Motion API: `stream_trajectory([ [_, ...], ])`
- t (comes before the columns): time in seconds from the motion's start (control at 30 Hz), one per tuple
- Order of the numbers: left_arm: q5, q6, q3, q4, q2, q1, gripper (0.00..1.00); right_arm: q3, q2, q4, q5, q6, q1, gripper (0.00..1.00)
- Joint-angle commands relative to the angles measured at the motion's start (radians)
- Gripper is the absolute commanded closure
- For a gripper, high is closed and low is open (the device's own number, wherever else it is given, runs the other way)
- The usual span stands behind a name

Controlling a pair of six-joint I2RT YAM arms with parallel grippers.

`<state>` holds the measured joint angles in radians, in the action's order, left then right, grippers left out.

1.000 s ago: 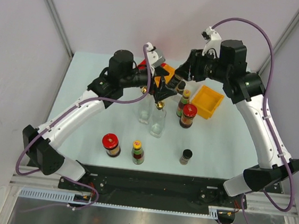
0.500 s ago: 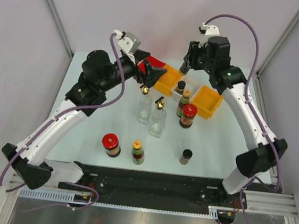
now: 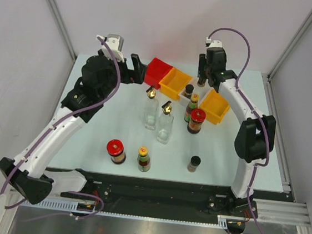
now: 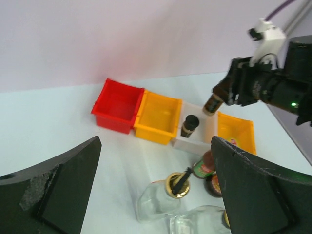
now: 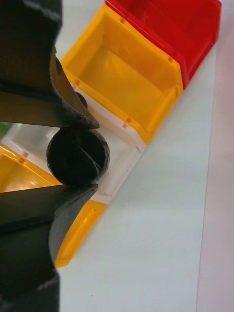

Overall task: Organize the condiment bottles
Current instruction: Place the bottle in the storage box.

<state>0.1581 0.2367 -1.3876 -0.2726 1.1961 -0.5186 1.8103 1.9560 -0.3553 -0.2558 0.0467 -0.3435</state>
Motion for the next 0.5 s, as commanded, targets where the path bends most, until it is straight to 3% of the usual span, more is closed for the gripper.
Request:
stream_trajectory([
  [0.0,-0.002,0.079,0.039,0.009,-0.032,0.048,0.00,0.012,0.050,0.124,-0.016,-0.021,0.027,1.00],
  [0.47,-0.061,0.121,0.120,0.079,-0.021,0.114,0.00,-0.057,0.181,0.314,0.136,-0.028,0.072,1.00],
])
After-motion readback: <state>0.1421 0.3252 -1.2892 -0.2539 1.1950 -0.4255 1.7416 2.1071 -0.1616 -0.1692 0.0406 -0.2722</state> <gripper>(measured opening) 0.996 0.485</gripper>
